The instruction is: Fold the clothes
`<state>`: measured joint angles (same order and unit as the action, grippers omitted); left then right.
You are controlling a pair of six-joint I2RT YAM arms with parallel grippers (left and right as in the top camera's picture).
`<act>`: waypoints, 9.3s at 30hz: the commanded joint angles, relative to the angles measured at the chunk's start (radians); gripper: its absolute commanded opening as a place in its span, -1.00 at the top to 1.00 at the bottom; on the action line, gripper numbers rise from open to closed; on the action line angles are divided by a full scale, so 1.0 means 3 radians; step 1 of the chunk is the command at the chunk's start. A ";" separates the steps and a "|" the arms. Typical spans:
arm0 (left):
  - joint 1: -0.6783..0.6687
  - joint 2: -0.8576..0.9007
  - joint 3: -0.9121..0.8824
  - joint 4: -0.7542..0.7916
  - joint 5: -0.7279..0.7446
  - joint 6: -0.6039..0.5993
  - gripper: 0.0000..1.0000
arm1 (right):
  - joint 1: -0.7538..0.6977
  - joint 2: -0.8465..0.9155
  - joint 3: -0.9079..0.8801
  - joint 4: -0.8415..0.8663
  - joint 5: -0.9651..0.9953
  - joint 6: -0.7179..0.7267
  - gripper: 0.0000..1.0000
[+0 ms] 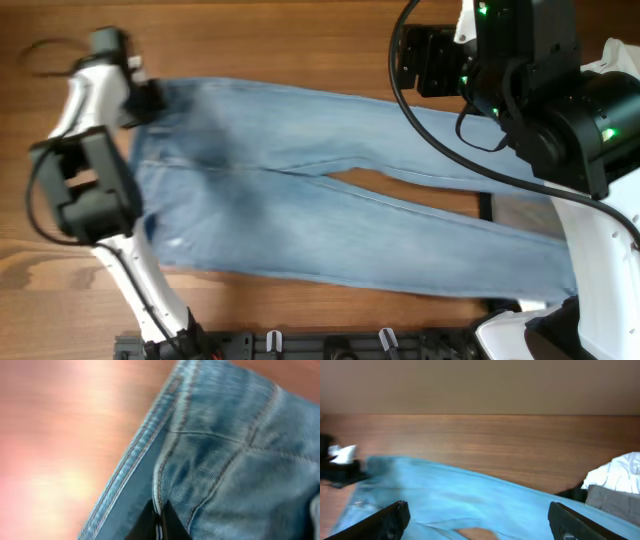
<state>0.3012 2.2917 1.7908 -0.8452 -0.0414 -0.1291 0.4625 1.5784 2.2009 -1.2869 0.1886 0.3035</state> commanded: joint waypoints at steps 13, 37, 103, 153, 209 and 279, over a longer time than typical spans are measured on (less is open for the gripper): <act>0.1781 -0.0902 0.0025 -0.0228 0.1170 -0.0276 -0.04 | -0.0103 0.0276 -0.0004 -0.0308 0.0084 0.0544 -0.86; -0.0132 -0.1812 0.0024 -0.1120 0.1265 0.0332 0.14 | -0.1081 0.2811 -0.0295 -0.0025 -0.0805 0.0563 0.91; 0.1308 -0.1789 -0.0676 -0.1553 0.0567 -0.0621 0.31 | -0.0849 0.1255 -0.1310 0.0706 -0.1989 -0.0401 0.17; 0.0164 -0.0721 -0.0562 0.0760 0.1045 -0.0327 0.34 | -0.0853 0.1265 -0.1319 0.0931 -0.1846 0.0206 -0.04; 0.2541 -0.2349 -0.1535 -0.1377 0.0188 -0.0936 -0.18 | -0.1347 0.1199 -0.1329 0.1595 -0.1531 -0.0053 0.27; 0.2955 -0.0959 -0.2260 0.1219 0.0994 -0.0366 0.92 | -0.1312 0.0610 -0.2087 0.0399 -0.1216 0.0654 0.05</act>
<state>1.1934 1.9465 1.1515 -0.4629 0.2394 -0.2447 0.0647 1.7496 1.5787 -1.1667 -0.2413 0.3962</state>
